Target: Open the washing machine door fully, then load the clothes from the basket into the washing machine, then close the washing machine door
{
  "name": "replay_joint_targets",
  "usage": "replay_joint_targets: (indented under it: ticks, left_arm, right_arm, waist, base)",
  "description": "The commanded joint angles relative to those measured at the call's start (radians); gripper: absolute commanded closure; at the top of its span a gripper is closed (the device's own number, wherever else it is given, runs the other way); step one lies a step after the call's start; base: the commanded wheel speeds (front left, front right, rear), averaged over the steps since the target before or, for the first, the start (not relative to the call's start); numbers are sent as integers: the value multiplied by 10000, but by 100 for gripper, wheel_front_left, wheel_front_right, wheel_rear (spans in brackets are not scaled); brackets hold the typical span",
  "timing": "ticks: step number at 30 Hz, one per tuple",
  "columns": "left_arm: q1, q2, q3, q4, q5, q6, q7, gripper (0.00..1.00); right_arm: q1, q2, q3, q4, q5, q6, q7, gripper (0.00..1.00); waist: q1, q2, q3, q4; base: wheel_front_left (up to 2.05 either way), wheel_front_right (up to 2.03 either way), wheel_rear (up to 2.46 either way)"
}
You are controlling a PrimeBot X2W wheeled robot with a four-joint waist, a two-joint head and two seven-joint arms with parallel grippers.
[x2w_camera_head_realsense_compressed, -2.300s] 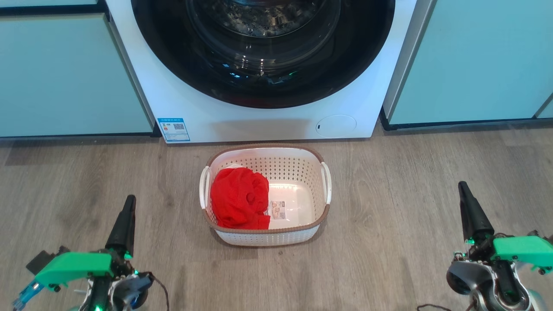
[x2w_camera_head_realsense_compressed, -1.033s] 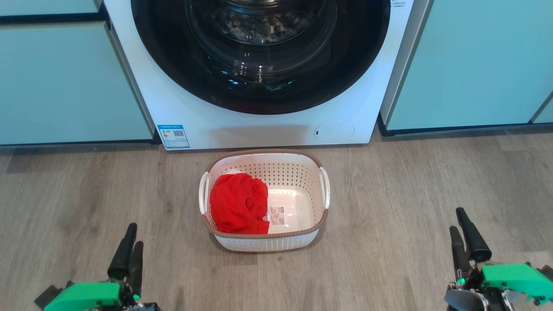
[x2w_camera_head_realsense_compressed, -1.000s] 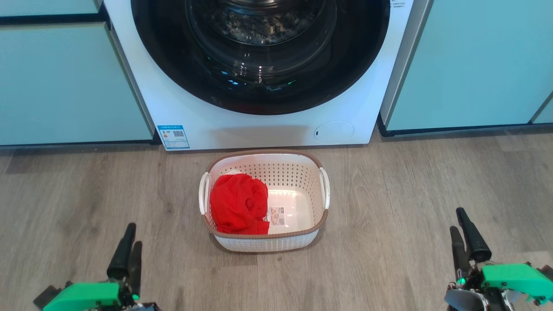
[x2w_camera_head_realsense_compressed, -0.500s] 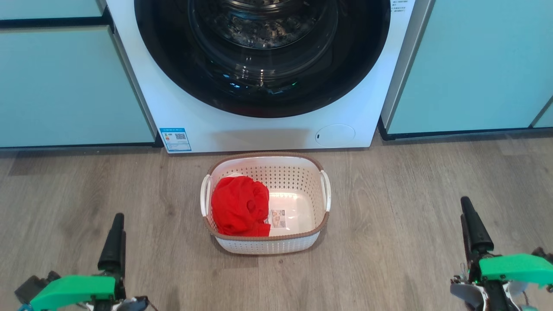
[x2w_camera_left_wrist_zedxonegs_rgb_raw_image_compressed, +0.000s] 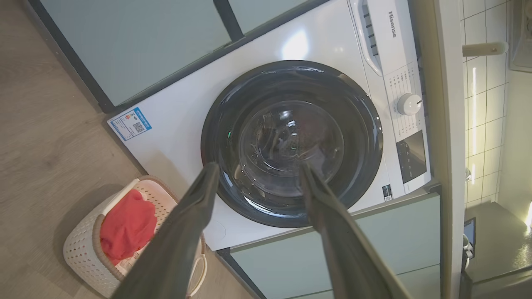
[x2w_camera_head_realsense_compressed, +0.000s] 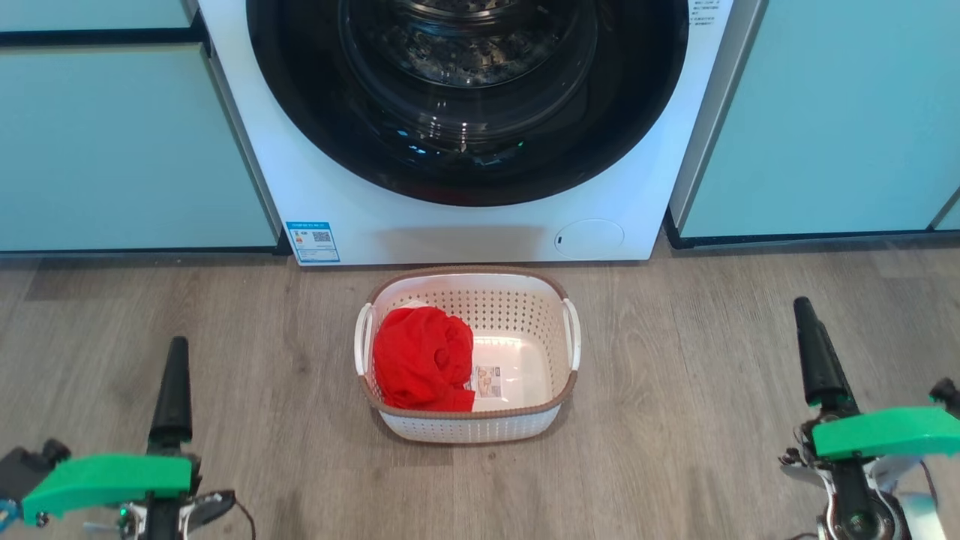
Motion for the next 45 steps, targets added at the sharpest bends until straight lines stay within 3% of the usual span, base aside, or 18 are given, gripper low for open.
replay_joint_targets:
  ticks: [1, 23, 35, 45]
  left_arm:
    - [-596, 96, 67, -656, 477, 124, -125, 0]
    - [-562, 156, -1780, -2683, 4985, 2061, -739, 0]
    - [-628, 881, -3311, -2776, 6861, 3429, -1120, 0]
    - [-725, 1411, -4728, -2203, 7903, 4086, -1413, 0]
  right_arm:
    - [-634, -93, 142, -577, -506, 0, -142, 0]
    - [-912, -110, 1045, -1994, -4828, 0, -761, 0]
    - [-878, -121, 1306, -1957, -6884, 0, -1145, 0]
    - [-767, -129, 1129, -1467, -7791, 0, -1440, 0]
  waist:
    - [0, 0, -12, 20]
    - [0, 0, -180, 222]
    - [0, 0, -260, 291]
    - [0, 0, -302, 228]
  base:
    - [0, 0, 0]
    - [0, 0, 0]
    - [0, 0, 0]
    - [0, 0, 0]
